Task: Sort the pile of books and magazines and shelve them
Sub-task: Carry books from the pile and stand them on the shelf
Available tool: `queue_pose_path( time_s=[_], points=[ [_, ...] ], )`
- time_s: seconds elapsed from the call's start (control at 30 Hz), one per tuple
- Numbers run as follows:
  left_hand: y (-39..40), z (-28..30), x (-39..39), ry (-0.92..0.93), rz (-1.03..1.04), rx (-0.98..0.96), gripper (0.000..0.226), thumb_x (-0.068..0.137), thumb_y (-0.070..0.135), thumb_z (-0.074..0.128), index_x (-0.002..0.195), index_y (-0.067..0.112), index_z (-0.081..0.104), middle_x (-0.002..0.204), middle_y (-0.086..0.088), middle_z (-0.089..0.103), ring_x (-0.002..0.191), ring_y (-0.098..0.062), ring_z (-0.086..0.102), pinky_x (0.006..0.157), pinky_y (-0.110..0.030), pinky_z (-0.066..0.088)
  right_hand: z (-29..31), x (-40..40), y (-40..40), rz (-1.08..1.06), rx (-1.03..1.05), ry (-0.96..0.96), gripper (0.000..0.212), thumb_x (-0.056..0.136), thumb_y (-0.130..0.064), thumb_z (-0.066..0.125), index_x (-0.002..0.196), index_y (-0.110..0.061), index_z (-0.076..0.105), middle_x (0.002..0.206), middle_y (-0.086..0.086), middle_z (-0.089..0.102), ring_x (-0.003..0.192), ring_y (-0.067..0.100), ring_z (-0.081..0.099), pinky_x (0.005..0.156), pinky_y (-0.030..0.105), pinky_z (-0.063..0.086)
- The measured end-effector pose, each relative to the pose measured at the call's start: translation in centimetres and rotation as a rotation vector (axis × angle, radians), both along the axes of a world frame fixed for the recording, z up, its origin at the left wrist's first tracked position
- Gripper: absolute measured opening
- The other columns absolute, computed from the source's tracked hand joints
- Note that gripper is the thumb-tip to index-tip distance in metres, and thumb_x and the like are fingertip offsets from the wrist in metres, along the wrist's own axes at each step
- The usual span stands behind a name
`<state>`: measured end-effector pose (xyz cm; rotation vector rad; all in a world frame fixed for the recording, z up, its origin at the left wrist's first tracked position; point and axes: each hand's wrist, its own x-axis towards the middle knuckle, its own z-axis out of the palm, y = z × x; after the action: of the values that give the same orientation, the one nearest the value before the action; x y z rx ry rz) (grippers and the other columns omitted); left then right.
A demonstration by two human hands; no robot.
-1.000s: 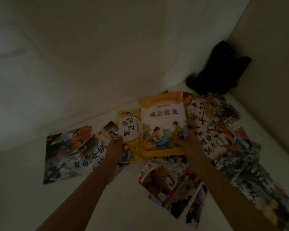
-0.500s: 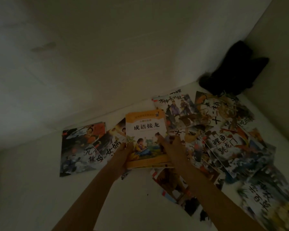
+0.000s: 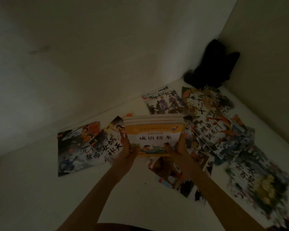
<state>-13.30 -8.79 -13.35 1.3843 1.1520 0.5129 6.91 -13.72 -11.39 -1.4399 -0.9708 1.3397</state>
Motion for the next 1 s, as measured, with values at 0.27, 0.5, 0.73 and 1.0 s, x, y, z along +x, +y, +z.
queue_pose_path(
  time_s=[0.27,0.5,0.73,1.0],
  points=[
    [-1.2,1.3,1.9,-0.172,0.099,0.057,0.065,0.097,0.003,0.037,0.121,0.053,0.003,0.139,0.013,0.030,0.125,-0.007,0.040,0.101,-0.021,0.037,0.8,-1.9,-1.6,-0.175,-0.004,-0.094,0.041,0.099,-0.012,0.040,0.118,-0.046,0.028,0.104,0.000,0.051,0.081,0.009,0.053,0.069,0.015,0.051],
    [-2.9,4.2,0.1,-0.063,0.073,-0.005,0.061,0.099,0.015,0.040,0.138,0.044,0.002,0.114,-0.007,0.055,0.098,-0.023,0.057,0.091,-0.034,0.049,4.3,-2.6,-3.5,-0.171,-0.062,-0.094,0.031,0.098,-0.017,0.042,0.127,-0.020,0.030,0.125,0.029,0.049,0.106,0.045,0.053,0.091,0.052,0.048],
    [-7.8,13.0,-2.3,0.079,0.143,0.375,0.021,0.092,0.047,0.034,0.109,0.035,0.038,0.077,-0.021,0.052,0.067,-0.034,0.053,0.073,-0.054,0.048,10.3,-4.9,-5.7,-0.087,0.052,-0.142,0.067,0.093,-0.041,0.046,0.143,-0.007,0.016,0.110,0.004,0.048,0.100,0.022,0.053,0.094,0.040,0.046],
    [-14.6,28.7,-7.9,-0.107,0.438,0.649,0.030,0.088,0.041,0.053,0.109,0.020,0.052,0.102,-0.001,0.066,0.096,-0.022,0.066,0.083,-0.049,0.053,26.7,-8.8,-8.2,0.132,0.540,-0.166,0.013,0.095,-0.018,0.047,0.098,-0.027,0.038,0.070,0.006,0.049,0.050,0.012,0.048,0.044,0.017,0.042]
  ],
)
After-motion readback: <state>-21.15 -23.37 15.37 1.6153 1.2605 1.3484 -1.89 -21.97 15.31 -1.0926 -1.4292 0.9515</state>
